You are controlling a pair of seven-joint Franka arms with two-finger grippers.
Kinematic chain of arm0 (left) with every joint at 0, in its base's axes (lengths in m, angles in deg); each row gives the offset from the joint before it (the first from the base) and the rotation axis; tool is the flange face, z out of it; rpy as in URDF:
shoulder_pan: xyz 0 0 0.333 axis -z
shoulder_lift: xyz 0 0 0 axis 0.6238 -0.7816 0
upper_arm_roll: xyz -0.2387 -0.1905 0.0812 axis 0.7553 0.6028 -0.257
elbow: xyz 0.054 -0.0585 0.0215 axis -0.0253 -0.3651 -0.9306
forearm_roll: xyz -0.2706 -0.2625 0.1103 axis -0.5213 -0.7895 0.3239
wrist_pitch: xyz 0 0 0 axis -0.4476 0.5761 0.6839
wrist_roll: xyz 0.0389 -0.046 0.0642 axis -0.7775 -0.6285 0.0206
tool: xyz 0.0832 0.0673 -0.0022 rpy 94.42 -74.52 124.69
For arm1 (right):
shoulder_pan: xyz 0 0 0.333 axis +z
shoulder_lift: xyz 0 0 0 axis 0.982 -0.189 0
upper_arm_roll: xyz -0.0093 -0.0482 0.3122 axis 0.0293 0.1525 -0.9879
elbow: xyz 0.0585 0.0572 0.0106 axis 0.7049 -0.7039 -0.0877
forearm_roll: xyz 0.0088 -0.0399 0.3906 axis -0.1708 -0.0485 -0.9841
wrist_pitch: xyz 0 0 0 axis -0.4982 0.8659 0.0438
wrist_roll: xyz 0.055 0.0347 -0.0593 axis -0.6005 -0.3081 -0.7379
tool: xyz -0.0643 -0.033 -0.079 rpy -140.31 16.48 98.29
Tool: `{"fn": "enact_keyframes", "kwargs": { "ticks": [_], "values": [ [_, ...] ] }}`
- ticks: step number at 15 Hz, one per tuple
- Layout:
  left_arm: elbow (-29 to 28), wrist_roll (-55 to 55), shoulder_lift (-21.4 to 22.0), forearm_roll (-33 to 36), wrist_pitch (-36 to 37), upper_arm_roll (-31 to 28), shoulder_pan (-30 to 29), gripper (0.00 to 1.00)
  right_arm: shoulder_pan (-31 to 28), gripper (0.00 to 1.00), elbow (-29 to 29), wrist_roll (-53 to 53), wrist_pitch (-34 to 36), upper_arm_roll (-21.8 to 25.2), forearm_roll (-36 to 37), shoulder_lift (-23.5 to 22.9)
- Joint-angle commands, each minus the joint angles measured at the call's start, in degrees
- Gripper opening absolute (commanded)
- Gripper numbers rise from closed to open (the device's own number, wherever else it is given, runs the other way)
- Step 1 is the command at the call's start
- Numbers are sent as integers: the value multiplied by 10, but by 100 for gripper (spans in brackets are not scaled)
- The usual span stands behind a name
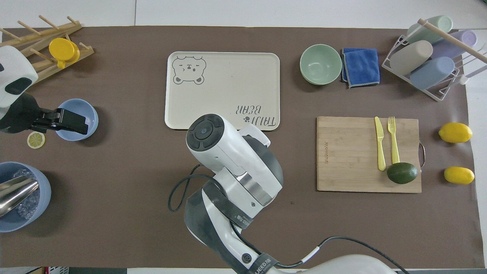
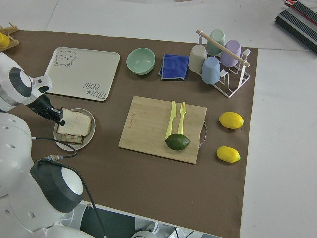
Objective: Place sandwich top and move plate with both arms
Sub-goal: 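Release the bread and lift the right gripper away from the plate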
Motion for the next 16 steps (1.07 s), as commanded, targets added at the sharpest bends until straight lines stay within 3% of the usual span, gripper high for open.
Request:
{"fn": "enact_keyframes", "kwargs": {
  "ticks": [1, 3, 4, 5, 8, 11, 13, 16],
  "values": [
    [-11, 5, 12, 11, -3, -5, 5, 100, -10, 0, -46, 4, -41, -4, -18, 16],
    [-12, 6, 12, 10, -5, -5, 5, 100, -11, 33, -42, -2, -46, -4, -18, 16],
    [-12, 7, 12, 10, -7, -5, 4, 100, -9, 78, -40, -3, -57, -4, -18, 15],
    [-12, 7, 12, 10, -8, -5, 4, 100, -6, 100, -37, -2, -71, -5, -18, 15],
    [-27, 5, 19, 10, -10, -4, 5, 100, -18, 100, -8, -8, -77, -6, -17, 33],
    [-35, 8, 23, 10, -12, -4, 5, 100, -87, 100, -5, -57, -64, -4, -17, 100],
    [-41, 15, 25, 7, -14, -3, 9, 100, -145, 100, -5, -86, -15, -1, -7, 129],
    [-126, 65, 64, 0, -78, 4, 43, 100, -242, 100, -10, -166, 74, 0, -5, 173]
  ]
}}
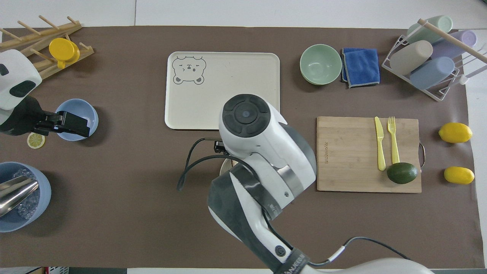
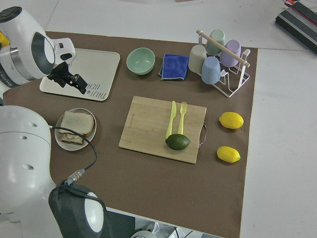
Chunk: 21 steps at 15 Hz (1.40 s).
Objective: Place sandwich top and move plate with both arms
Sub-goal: 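Release the bread and lift the right gripper away from the plate, then reach the left gripper to the plate rim while the right gripper retracts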
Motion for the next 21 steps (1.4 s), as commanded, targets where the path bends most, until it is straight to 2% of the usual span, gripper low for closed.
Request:
{"fn": "enact_keyframes", "kwargs": {
  "ticks": [1, 3, 7, 11, 13, 15, 21],
  "values": [
    [-127, 70, 73, 1, -87, 0, 71, 100, -96, 100, -18, -75, 75, -8, 2, 39],
    [-192, 130, 99, 1, -143, 1, 123, 100, -150, 100, -19, -145, 107, -7, 13, 69],
    [-273, 216, 92, -10, -231, 1, 227, 100, -200, 100, -22, -198, 133, -8, 44, 78],
    [-344, 369, 40, -11, -380, 1, 314, 100, -222, 100, -24, -213, 139, -8, 45, 78],
    [-348, 387, 8, -17, -432, 1, 324, 100, -220, 100, -20, -254, 137, 9, 57, 76],
    [-349, 386, -4, -51, -449, 1, 324, 95, -213, 100, -14, -280, 135, 34, 58, 72],
    [-351, 367, -66, -57, -519, 1, 327, 90, -204, 100, -4, -290, 141, 35, 53, 90]
  ]
}}
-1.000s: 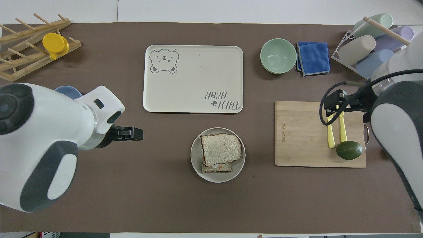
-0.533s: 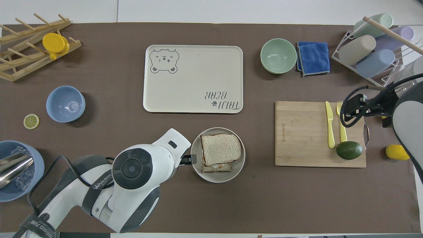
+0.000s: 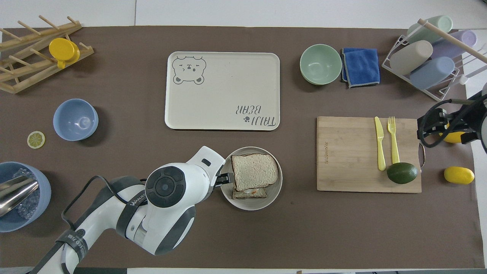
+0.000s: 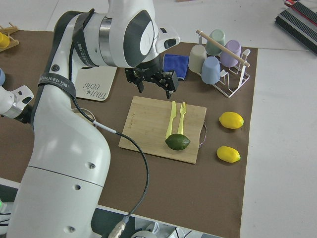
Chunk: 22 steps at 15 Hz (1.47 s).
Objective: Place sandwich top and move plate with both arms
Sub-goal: 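Reach the left gripper to the plate rim while the right gripper retracts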
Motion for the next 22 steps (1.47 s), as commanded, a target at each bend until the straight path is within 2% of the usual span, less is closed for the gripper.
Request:
{"fn": "enact_keyframes", "kwargs": {
  "ticks": [1, 3, 6, 9, 12, 16, 17, 22],
  "values": [
    [-2, -49, -19, -6, -28, -6, 7, 88, -1, 100, -4, -14, 9, -5, 3, 9],
    [-2, -93, -20, -7, -26, -6, 5, 84, -6, 100, -3, -55, 3, 4, 4, 8],
    [-3, -94, -22, -22, -26, -6, 8, 79, -2, 100, 5, -95, 4, 42, -12, 2],
    [-3, -95, -24, -27, -29, -5, 9, 64, -4, 100, 13, -97, 4, 45, -12, 3],
    [-2, -96, -34, -27, -32, -4, 13, 46, -8, 100, 11, -76, -8, 44, -17, 2],
    [-1, -97, -37, -36, -33, -4, 13, 5, -8, 100, 13, -76, -10, 40, -16, 3],
    [0, -108, -37, -46, -32, -4, 13, 0, -8, 100, 13, -79, -10, 40, -16, 4],
    [12, -157, -37, -79, -19, -6, -2, 0, 1, 100, 13, -80, -5, 38, -16, 8]
  ]
}}
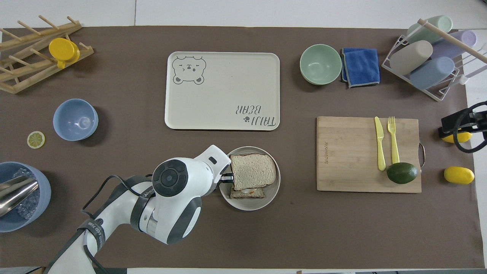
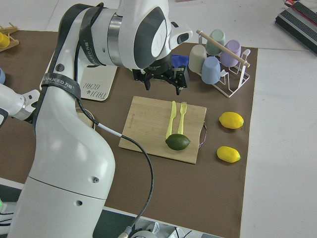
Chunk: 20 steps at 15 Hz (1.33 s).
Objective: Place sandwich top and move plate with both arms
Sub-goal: 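Reach the left gripper to the plate rim while the right gripper retracts, then grasp the plate rim and slide the plate onto the bear tray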
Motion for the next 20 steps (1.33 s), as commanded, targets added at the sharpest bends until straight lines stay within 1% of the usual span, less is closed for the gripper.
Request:
{"fn": "enact_keyframes", "kwargs": {
  "ticks": [1, 3, 7, 9, 10, 11, 12, 13, 14, 18, 20],
  "values": [
    [15, -24, -8, -15, 13, -4, -19, 0, 0, 100, 3, 1, -3, -2, -6, 4],
    [42, -47, 2, -33, 60, -4, -37, 0, -3, 100, 1, 2, -4, -2, -6, 4],
    [134, -112, 7, -96, 190, -4, -105, 0, -4, 100, 1, 0, 0, -2, -6, 5],
    [176, -126, -1, -113, 222, -4, -134, 0, -1, 100, 0, 1, -1, -2, -6, 5],
    [189, -127, -5, -114, 223, -4, -141, 0, -1, 100, 0, 0, 0, -2, -6, 5],
    [205, -127, -19, -117, 216, -5, -151, 0, -1, 100, 0, 0, 0, -2, -6, 5],
    [220, -133, -32, -135, 207, -4, -169, 0, -1, 100, 0, 0, 0, -2, -6, 5],
    [244, -143, -45, -152, 207, -5, -180, 0, -1, 100, 0, 0, 0, -2, -6, 5],
    [269, -146, -65, -153, 213, -5, -186, 0, -1, 100, 0, 0, 0, -2, -6, 5],
    [404, -145, -179, -142, 230, -9, -209, 0, 0, 100, 1, 1, 0, -2, -6, 4],
    [445, -145, -231, -128, 225, -9, -215, 0, 0, 100, 1, 1, 0, -2, -6, 5]
  ]
}}
